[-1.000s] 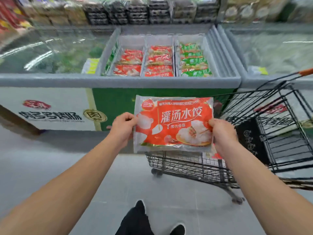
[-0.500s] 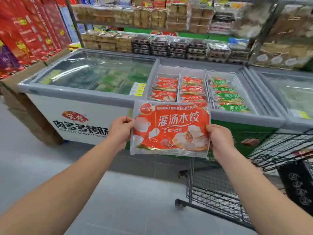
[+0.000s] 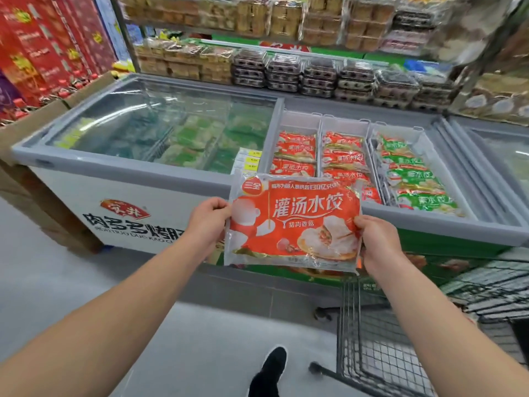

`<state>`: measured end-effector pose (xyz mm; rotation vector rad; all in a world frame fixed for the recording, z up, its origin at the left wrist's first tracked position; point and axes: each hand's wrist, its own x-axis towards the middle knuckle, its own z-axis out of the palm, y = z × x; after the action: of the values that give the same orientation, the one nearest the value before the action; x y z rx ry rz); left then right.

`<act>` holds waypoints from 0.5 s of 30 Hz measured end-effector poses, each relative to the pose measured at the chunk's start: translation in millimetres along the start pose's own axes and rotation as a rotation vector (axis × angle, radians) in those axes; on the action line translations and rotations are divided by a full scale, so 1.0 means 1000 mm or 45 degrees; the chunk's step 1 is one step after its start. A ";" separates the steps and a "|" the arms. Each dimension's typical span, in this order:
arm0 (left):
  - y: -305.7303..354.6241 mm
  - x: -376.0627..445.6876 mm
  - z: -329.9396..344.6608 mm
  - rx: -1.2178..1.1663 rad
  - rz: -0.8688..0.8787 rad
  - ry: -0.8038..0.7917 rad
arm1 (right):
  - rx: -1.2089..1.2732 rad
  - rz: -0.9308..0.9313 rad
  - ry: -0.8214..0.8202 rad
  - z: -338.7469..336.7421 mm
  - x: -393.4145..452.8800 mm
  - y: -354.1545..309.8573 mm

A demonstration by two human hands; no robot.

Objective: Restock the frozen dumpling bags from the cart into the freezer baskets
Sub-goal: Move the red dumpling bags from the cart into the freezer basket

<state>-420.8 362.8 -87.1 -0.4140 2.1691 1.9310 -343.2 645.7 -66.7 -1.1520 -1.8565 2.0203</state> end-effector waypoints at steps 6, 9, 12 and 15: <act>0.025 0.072 0.020 -0.035 -0.012 0.010 | -0.014 0.019 -0.107 0.036 0.078 -0.025; 0.038 0.111 0.041 -0.028 -0.027 0.008 | -0.007 0.041 -0.112 0.048 0.118 -0.040; 0.048 0.154 0.061 -0.015 -0.079 0.027 | -0.017 0.071 -0.103 0.064 0.155 -0.056; 0.053 0.191 0.077 -0.018 -0.114 0.004 | -0.009 0.072 -0.092 0.076 0.183 -0.068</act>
<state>-620.9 430.7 -111.7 -0.5078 2.1028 1.9000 -541.7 709.7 -87.6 -1.1604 -1.8863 2.1147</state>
